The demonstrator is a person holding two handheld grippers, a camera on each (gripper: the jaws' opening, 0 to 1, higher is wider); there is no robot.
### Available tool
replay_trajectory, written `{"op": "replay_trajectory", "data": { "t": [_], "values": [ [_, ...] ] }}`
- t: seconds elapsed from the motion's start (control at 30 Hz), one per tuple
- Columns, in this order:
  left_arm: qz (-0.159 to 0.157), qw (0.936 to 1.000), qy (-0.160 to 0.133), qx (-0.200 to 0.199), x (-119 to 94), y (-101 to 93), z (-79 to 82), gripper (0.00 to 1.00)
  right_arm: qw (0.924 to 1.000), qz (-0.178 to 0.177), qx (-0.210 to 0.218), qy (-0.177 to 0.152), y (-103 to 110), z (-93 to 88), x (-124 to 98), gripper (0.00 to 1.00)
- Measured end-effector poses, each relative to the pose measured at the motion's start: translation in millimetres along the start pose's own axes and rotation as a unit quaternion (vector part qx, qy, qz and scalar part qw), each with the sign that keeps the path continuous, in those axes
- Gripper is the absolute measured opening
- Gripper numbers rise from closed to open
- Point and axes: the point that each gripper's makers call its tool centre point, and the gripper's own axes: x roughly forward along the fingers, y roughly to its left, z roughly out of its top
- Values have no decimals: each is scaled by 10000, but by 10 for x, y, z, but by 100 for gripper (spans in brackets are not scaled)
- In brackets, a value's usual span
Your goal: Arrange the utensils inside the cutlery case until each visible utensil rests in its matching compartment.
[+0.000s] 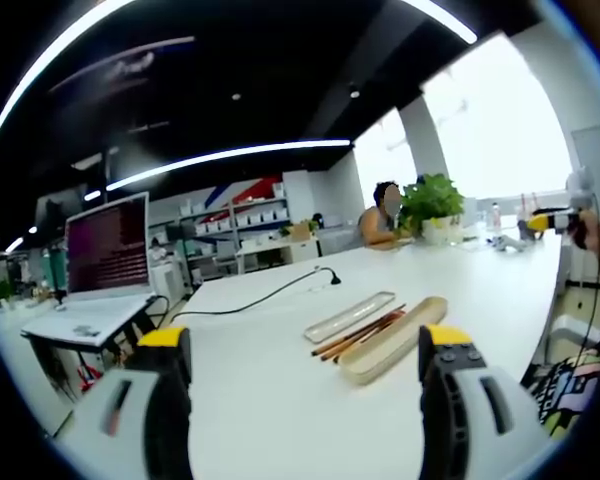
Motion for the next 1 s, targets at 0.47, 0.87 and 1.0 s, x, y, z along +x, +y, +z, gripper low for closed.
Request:
{"op": "replay_trajectory", "data": {
  "t": [0.47, 0.87, 1.0],
  "values": [
    [-76, 10000, -35, 0, 24, -82, 11, 100, 10000, -2, -81, -21, 28, 40, -37, 98],
    [-162, 9998, 104, 76, 75, -161, -66, 100, 9988, 456, -168, -44, 333, 246, 131, 93],
    [-131, 9999, 101, 25, 73, -129, -68, 100, 9983, 501, -294, -29, 380, 334, 233, 93]
  ]
}}
